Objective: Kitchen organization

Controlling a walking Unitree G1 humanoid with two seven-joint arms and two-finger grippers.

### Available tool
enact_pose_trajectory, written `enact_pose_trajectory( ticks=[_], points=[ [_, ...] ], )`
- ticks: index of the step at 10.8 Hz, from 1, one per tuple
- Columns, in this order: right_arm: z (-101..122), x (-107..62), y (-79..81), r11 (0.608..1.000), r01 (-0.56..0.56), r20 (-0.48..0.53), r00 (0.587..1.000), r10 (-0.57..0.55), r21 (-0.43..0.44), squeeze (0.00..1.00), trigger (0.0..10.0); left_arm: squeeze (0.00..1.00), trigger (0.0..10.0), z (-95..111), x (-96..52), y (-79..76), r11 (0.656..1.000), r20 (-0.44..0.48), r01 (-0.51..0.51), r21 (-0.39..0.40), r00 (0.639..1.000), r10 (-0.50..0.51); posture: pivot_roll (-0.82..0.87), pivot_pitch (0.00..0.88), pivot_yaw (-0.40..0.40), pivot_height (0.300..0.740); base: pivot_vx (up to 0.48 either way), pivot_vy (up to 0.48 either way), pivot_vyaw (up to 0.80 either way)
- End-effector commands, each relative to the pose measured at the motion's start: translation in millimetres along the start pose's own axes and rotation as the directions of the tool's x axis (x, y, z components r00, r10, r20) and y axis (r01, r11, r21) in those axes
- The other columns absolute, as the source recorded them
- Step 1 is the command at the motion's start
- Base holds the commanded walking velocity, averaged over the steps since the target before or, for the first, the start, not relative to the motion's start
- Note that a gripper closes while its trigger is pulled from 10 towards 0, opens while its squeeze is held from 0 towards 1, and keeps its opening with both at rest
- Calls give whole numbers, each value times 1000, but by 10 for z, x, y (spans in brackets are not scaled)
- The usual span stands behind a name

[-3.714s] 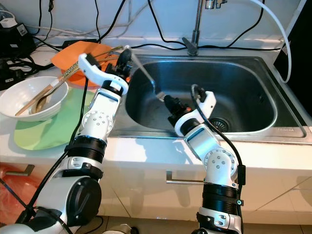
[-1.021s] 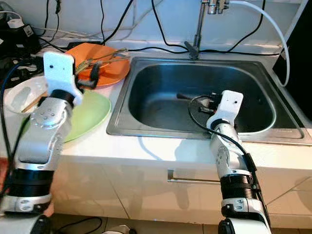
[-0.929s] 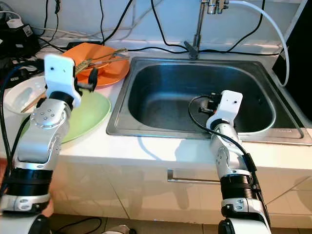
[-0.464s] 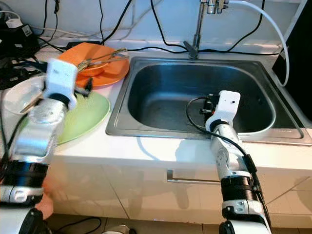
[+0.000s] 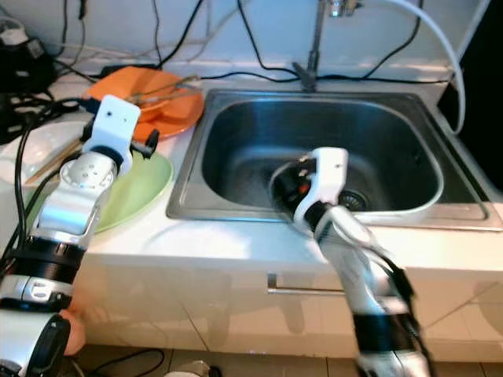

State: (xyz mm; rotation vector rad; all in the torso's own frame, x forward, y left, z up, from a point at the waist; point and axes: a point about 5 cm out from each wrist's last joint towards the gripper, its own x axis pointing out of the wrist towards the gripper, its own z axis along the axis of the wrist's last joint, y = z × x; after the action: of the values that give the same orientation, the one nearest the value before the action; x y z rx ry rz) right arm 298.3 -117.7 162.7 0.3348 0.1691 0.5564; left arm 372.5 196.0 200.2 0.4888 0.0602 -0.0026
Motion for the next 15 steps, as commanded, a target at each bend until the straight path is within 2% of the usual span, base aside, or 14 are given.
enact_pose_trajectory(
  ticks=[1, 2, 4, 5, 6, 9, 10, 11, 12, 15],
  points=[
    [19, -27, 57, 999, -53, -6, 999, 53, 8, 553, 10000, 0, 10000, 31, 24, 31, 1000, 5, -11, 12, 1000, 11, 113, 27, 48, 740, 0, 0, 0],
    [49, -107, 140, 987, -147, 0, 989, 147, 65, 545, 10000, 0, 10000, 14, 49, 89, 998, 4, -49, 41, 999, 49, 110, 31, 49, 740, 0, 0, 0],
    [60, -163, 177, 981, -185, -16, 982, 186, 57, 541, 10000, 0, 10000, 35, 55, 125, 997, 14, -64, 47, 998, 63, 113, 34, 50, 740, 0, 0, 0],
    [67, -195, 222, 974, -218, -23, 975, 220, 62, 541, 10000, 0, 10000, 18, 66, 173, 991, 14, -90, 98, 996, 89, 112, 34, 52, 740, 0, 0, 0],
    [79, -213, 275, 965, -254, -21, 966, 256, 71, 541, 10000, 0, 10000, 27, 81, 194, 990, 16, -97, 101, 995, 96, 113, 35, 52, 740, 0, 0, 0],
    [120, -320, 462, 918, -388, -29, 920, 391, 76, 529, 10000, 0, 10000, -79, 142, 296, 968, -22, -93, 231, 995, 101, 106, 41, 51, 740, 0, 0, 0],
    [126, -332, 483, 914, -398, -30, 916, 401, 75, 529, 10000, 0, 10000, -130, 155, 322, 963, -44, -82, 257, 994, 96, 103, 44, 51, 740, 0, 0, 0],
    [129, -341, 496, 912, -403, -30, 913, 406, 77, 529, 10000, 0, 4706, -159, 156, 331, 962, -55, -73, 262, 994, 91, 103, 46, 51, 740, 0, 0, 0],
    [129, -355, 501, 911, -404, -34, 912, 408, 77, 525, 10000, 0, 0, -208, 160, 339, 967, -74, -60, 248, 994, 80, 101, 47, 51, 740, 0, 0, 0],
    [121, -369, 494, 912, -402, -47, 913, 406, 78, 475, 10000, 0, 0, -253, 177, 367, 971, -85, -61, 233, 993, 83, 99, 43, 48, 740, 0, 0, 0]
  ],
)
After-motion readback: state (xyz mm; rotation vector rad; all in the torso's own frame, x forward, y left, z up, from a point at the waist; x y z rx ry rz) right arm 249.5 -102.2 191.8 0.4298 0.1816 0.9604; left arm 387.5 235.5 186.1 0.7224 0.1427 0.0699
